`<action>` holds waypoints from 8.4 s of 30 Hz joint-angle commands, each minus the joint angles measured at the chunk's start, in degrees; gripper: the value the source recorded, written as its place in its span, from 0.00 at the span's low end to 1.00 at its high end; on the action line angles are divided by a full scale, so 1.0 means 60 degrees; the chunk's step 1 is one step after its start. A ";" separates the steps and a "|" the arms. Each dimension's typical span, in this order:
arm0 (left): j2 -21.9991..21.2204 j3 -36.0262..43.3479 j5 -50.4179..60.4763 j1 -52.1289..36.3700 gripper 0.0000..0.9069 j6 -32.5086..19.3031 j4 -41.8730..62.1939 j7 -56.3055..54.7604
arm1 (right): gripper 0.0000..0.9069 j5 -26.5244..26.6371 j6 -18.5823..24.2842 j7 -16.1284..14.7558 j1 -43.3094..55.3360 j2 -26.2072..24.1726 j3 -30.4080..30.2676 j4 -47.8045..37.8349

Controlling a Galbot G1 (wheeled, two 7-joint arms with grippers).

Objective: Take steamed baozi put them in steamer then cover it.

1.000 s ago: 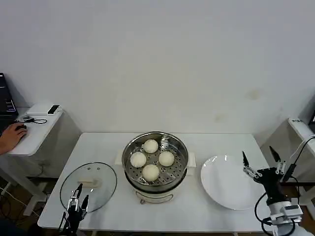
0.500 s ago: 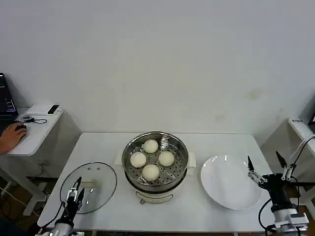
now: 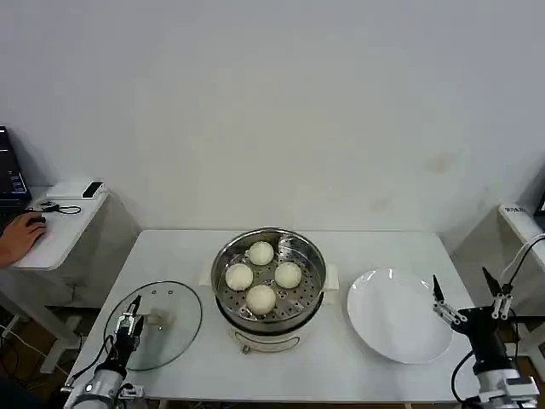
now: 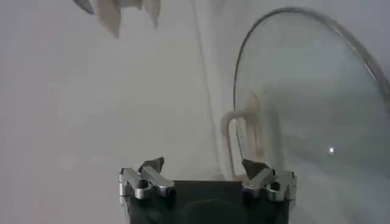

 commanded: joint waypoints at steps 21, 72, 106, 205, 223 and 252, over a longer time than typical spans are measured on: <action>0.0016 0.0348 -0.0355 -0.1503 0.00 -0.0293 0.1311 0.0173 | 1.00 -0.0228 -0.0044 -0.0057 0.0153 0.0063 -0.0126 -0.0110; 0.0886 -0.0109 -0.1829 0.0487 0.00 0.4058 -0.6235 0.3145 | 1.00 -0.0661 0.0158 -0.0203 -0.0045 0.0148 -0.0510 0.0012; -0.0906 0.4168 0.0547 -0.2476 0.00 0.5053 -0.5298 0.5039 | 1.00 -0.1980 0.0060 -0.0313 0.0148 0.0856 -0.1636 -0.0078; -0.2355 0.5854 0.2720 -0.1736 1.00 0.4977 -0.5983 0.5731 | 1.00 -0.2645 0.0063 -0.0338 0.0179 0.1165 -0.2258 -0.0424; -0.1534 0.1787 -0.4603 0.0390 1.00 0.2821 -0.5968 0.1477 | 1.00 -0.1483 -0.0191 -0.0041 -0.0090 0.0665 -0.2386 -0.0182; -0.2842 -0.1370 -1.3992 0.2559 1.00 -0.0791 -0.5202 0.0413 | 1.00 -0.1186 -0.0005 -0.0188 -0.0540 0.0125 -0.2082 -0.0130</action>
